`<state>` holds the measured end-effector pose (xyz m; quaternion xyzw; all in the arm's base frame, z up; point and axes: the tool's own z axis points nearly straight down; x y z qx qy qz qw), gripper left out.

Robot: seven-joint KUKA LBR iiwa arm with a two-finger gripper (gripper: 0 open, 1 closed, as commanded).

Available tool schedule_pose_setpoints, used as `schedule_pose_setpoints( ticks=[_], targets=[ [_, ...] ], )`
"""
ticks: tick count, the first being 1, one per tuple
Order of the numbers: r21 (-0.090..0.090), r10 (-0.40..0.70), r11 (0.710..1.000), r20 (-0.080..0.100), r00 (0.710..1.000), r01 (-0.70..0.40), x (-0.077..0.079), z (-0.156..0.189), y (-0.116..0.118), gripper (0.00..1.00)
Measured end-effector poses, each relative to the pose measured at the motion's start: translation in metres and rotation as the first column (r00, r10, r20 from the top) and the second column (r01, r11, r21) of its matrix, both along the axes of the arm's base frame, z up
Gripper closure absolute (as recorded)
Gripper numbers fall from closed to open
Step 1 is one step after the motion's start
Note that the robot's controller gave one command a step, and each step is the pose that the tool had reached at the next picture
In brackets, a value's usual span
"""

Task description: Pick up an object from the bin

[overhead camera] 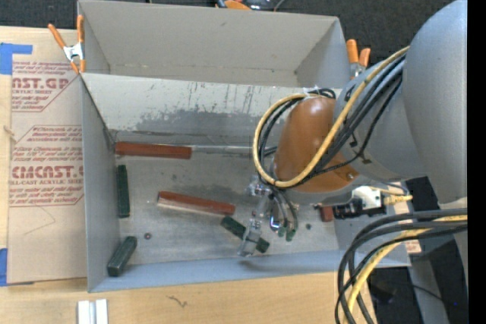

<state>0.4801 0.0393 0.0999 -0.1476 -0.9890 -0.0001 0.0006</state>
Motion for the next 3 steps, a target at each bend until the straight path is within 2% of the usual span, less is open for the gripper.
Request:
schedule_pose_setpoints(
  ticks=[1,2,3],
  targets=[
    [0.0,-0.246,0.969,0.0,0.969,0.246,0.0,-0.001,0.008,0.0],
    [-0.003,-0.224,0.975,-0.003,0.975,0.224,-0.002,-0.032,-0.001,0.0],
    [-0.002,-0.224,0.975,0.0,0.975,0.224,-0.002,-0.033,-0.001,0.0]
  ],
)
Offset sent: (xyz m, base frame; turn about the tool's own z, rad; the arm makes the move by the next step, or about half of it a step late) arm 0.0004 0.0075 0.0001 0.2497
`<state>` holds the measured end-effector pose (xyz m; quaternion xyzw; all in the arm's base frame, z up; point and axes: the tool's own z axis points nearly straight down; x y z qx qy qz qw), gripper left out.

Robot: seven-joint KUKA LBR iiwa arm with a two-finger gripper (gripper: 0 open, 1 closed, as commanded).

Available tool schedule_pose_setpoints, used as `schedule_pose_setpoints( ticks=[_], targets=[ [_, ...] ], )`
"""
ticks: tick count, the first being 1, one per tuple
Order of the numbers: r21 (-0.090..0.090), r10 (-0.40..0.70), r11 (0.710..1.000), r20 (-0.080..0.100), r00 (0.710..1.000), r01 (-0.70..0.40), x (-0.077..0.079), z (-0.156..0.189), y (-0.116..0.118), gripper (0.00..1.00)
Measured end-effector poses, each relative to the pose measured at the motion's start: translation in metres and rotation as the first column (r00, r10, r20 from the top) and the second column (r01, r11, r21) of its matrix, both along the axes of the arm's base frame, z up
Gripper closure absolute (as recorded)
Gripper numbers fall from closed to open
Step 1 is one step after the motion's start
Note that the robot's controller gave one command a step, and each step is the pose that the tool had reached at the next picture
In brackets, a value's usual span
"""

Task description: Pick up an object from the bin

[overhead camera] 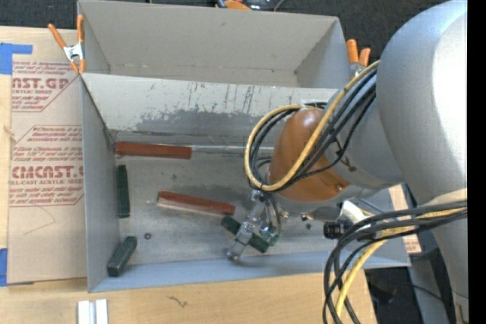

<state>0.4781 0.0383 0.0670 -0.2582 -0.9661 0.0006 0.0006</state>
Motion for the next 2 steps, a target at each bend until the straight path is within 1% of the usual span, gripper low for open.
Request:
schedule_pose_setpoints(
  ticks=[1,2],
  targets=[
    [0.001,0.001,1.0,0.001,1.0,-0.001,0.0,0.001,0.0,1.0],
    [0.001,0.001,1.0,0.005,1.0,-0.001,0.001,0.051,0.001,1.0]
  ],
)
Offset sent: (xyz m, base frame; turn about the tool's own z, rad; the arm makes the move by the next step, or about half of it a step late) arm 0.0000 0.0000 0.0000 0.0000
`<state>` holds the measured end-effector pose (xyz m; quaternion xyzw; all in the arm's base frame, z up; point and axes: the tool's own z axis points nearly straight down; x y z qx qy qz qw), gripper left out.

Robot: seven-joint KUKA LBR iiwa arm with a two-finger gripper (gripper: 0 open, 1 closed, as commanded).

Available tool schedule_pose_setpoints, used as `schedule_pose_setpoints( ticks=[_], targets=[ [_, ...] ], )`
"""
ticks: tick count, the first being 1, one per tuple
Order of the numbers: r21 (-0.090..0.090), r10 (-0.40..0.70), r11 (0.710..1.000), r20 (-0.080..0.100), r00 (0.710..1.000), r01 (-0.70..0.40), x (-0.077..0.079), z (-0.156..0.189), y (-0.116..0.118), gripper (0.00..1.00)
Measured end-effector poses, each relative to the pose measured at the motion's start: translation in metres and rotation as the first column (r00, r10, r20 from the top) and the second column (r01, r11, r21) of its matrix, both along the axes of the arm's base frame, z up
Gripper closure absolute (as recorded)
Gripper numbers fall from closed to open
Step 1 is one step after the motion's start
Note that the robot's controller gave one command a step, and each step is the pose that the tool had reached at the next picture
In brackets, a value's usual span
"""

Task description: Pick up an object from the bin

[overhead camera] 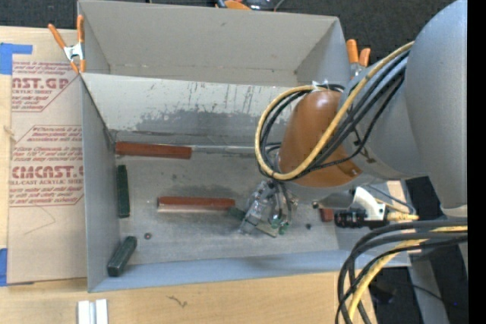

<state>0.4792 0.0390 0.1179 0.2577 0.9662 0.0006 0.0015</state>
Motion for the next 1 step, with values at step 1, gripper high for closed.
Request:
schedule_pose_setpoints(
  ticks=[1],
  targets=[
    [0.0,0.0,1.0,-0.002,1.0,0.0,0.0003,0.0196,0.0004,1.0]
  ],
)
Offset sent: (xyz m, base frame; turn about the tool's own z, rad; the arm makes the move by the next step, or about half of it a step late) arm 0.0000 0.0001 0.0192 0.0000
